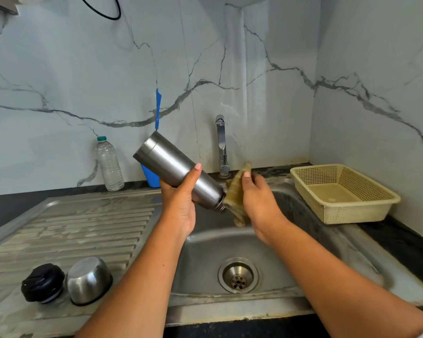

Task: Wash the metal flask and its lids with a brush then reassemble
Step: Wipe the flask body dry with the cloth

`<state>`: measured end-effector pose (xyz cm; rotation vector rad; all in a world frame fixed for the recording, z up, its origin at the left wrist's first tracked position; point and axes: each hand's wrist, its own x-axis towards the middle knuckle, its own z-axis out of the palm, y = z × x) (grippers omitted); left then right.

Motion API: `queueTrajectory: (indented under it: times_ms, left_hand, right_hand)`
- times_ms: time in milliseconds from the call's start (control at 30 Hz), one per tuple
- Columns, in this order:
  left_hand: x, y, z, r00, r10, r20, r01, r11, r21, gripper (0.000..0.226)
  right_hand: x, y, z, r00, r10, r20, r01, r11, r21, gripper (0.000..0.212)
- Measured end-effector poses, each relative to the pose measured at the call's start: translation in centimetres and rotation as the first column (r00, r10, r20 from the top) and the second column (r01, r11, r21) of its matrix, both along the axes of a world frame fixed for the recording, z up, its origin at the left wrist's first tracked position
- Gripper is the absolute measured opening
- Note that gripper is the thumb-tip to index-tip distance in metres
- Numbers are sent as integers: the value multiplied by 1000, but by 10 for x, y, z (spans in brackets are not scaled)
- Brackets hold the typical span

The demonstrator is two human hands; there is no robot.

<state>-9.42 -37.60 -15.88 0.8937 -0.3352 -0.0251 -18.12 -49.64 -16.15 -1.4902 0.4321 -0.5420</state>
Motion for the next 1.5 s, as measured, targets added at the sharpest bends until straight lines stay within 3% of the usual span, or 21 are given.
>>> queueTrajectory:
  times_ms: [100, 233, 300, 367, 433, 500, 600, 700, 767, 800, 867, 967, 1033, 1100, 1167, 1300, 1400, 1500]
  left_hand:
    - [-4, -3, 1, 1000, -17, -10, 17, 1000, 11, 74]
    - [-9, 1, -1, 997, -72, -41, 74, 996, 43, 67]
    - [-11, 1, 0, 994, -106, -33, 108, 992, 72, 77]
    - [-15, 0, 1, 987, -158, -16, 159, 981, 107, 81]
    - [-16, -1, 0, 980, -200, -19, 201, 974, 105, 77]
    - [-16, -3, 0, 973, -228, -33, 230, 968, 103, 71]
    - [-9, 1, 2, 980, -186, -66, 191, 978, 80, 79]
    - [-4, 10, 5, 988, -88, -131, 92, 995, 29, 73]
    - [-2, 13, 4, 987, -51, -150, 57, 998, 37, 71]
    - [-2, 13, 2, 988, -44, -145, 53, 997, 55, 69]
    - [-3, 11, 1, 991, -46, -126, 58, 994, 95, 62]
    - [-5, 7, 3, 984, -100, -146, 117, 987, 112, 72]
    - [-7, 5, 3, 966, -172, -195, 189, 979, 71, 83]
    - [-11, 3, 4, 951, -202, -232, 219, 974, 49, 87]
    - [-15, 3, 5, 945, -214, -248, 232, 972, 44, 83]
    - [-16, 5, 10, 938, -234, -256, 234, 972, -30, 69]
    - [-15, 5, 11, 940, -232, -252, 223, 973, -65, 58]
    - [-11, 3, 8, 959, -191, -207, 180, 981, -72, 70]
  right_hand:
    - [-8, 21, -3, 984, 171, 49, -135, 900, -414, 53]
    - [-3, 26, -13, 969, 238, -59, -204, 648, -734, 58]
    - [1, 20, -12, 983, 170, -72, -160, 589, -792, 56]
    - [2, 13, -10, 993, 86, -84, -119, 605, -788, 53]
    - [2, 6, -8, 995, 4, -97, -77, 638, -766, 52]
    - [1, 4, -8, 998, -55, -43, -2, 595, -804, 51]
    - [-3, 15, -10, 1000, 5, 22, 18, 448, -894, 59]
    - [2, 29, -20, 993, 97, -60, -86, 291, -953, 76]
    - [7, 30, -24, 988, 118, -99, -127, 260, -957, 80]
    - [9, 28, -24, 985, 143, -100, -140, 298, -944, 80]
    - [9, 20, -20, 969, 228, -90, -186, 447, -875, 77]
    - [2, 9, -11, 939, 333, -80, -296, 671, -680, 58]
    - [-2, 5, -4, 918, 395, -34, -371, 823, -430, 48]
    - [-6, 1, 1, 896, 443, -11, -440, 886, -149, 46]
    - [-9, 0, 2, 870, 492, 8, -489, 863, 125, 47]
    - [-9, -7, 2, 833, 537, 134, -528, 696, 487, 56]
    - [-5, -11, 2, 873, 447, 197, -456, 603, 655, 54]
    - [1, -12, 3, 916, 286, 281, -396, 543, 740, 50]
